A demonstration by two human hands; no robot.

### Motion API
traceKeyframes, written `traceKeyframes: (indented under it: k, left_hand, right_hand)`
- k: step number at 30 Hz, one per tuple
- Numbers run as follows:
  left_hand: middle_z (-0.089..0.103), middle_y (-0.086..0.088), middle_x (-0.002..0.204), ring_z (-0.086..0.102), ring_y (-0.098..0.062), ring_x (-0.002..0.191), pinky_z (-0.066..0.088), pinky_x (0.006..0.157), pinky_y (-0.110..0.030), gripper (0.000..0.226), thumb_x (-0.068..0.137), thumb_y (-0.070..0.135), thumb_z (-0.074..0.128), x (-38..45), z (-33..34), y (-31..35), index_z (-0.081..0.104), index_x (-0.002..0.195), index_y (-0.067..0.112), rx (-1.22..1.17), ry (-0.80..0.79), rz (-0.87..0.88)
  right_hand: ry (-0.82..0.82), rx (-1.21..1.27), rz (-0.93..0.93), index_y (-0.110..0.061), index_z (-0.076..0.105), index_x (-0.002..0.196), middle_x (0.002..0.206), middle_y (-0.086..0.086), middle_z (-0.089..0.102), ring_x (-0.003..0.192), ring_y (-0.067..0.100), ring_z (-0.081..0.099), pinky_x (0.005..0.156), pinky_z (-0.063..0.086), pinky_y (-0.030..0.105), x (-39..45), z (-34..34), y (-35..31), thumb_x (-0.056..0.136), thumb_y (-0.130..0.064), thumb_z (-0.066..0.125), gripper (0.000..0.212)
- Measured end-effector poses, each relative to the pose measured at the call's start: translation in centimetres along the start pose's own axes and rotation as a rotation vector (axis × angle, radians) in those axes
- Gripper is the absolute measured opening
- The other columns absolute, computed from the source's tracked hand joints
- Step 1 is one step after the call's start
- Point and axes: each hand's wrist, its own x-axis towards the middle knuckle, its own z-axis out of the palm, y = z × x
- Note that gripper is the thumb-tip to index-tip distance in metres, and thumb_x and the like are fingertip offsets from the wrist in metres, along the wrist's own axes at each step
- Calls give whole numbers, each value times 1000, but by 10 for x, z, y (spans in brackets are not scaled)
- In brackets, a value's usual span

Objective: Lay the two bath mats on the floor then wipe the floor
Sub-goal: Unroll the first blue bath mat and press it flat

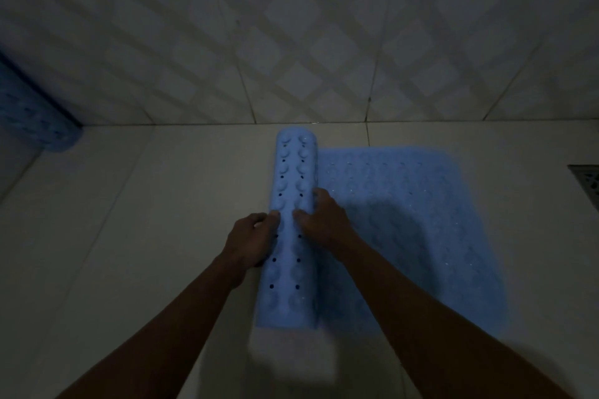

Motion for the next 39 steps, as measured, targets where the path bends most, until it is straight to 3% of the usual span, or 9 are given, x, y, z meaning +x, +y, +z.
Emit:
traceKeyframes:
  k: [6, 9, 11, 16, 20, 28, 30, 35, 39]
  left_hand:
    - [71, -10, 109, 68, -28, 97, 56, 91, -47, 41, 96, 51, 53, 24, -40, 4, 68, 105, 15, 117, 19, 33]
    - [72, -10, 107, 69, -28, 96, 57, 89, -47, 38, 95, 47, 57, 23, -37, -1, 70, 110, 15, 115, 32, 44]
    - [73, -8, 104, 69, -27, 95, 57, 89, -46, 40, 94, 48, 58, 23, -44, -6, 70, 114, 16, 110, 24, 53]
    - [72, -13, 104, 68, -30, 97, 56, 90, -48, 39, 99, 40, 51, 33, -69, -28, 74, 105, 9, -21, 26, 5]
    - [71, -8, 88, 67, -27, 87, 55, 81, -36, 39, 96, 44, 57, 40, -87, -35, 71, 81, 11, -70, 46, -11]
    - [66, -14, 124, 62, -31, 112, 49, 99, -42, 38, 100, 34, 50, 39, -104, -47, 65, 125, 8, -1, 192, 59]
    - [67, -13, 124, 63, -30, 111, 50, 99, -42, 40, 99, 36, 53, 36, -108, -52, 63, 127, 9, 21, 214, 92]
    - [70, -11, 117, 65, -28, 109, 48, 88, -27, 46, 92, 38, 66, 33, -122, -66, 62, 129, 12, 139, 205, 122]
    - [71, -14, 114, 67, -30, 102, 49, 86, -29, 43, 94, 30, 65, 30, -131, -72, 58, 129, 7, 162, 304, 128]
  right_hand:
    - [25, 31, -40, -3, 50, 125, 119, 19, 61, 103, 31, 61, 73, 49, 30, 17, 18, -42, 90, -12, 58, 36]
    - [-41, -51, -3, -5, 46, 134, 132, 17, 56, 115, 31, 57, 91, 50, 36, 15, 17, -30, 94, -22, 58, 45]
    - [-74, -25, 40, -10, 31, 149, 149, 12, 40, 132, 29, 44, 106, 39, 37, 11, 31, -34, 97, -30, 54, 60]
    - [53, 82, -20, -14, 44, 140, 135, 8, 55, 106, 17, 54, 91, 47, 34, 7, 56, -51, 99, -21, 48, 42]
    - [-132, -35, 52, -13, 34, 147, 145, 12, 45, 128, 29, 48, 105, 43, 47, 7, 72, -69, 99, -19, 49, 50]
    - [-92, -6, 35, 6, 54, 124, 122, 21, 61, 115, 34, 56, 89, 44, 25, -4, 119, -81, 96, -4, 51, 30]
    - [-102, -38, 12, 4, 49, 131, 130, 21, 56, 119, 33, 53, 90, 40, 22, -5, 126, -81, 96, -2, 48, 36]
    - [-184, -27, 12, -9, 34, 146, 140, 18, 47, 125, 34, 49, 102, 45, 43, 3, 142, -89, 94, -1, 49, 55]
    - [-210, -45, -58, -3, 43, 140, 130, 13, 51, 121, 27, 50, 95, 38, 24, 17, 150, -89, 93, 3, 48, 48]
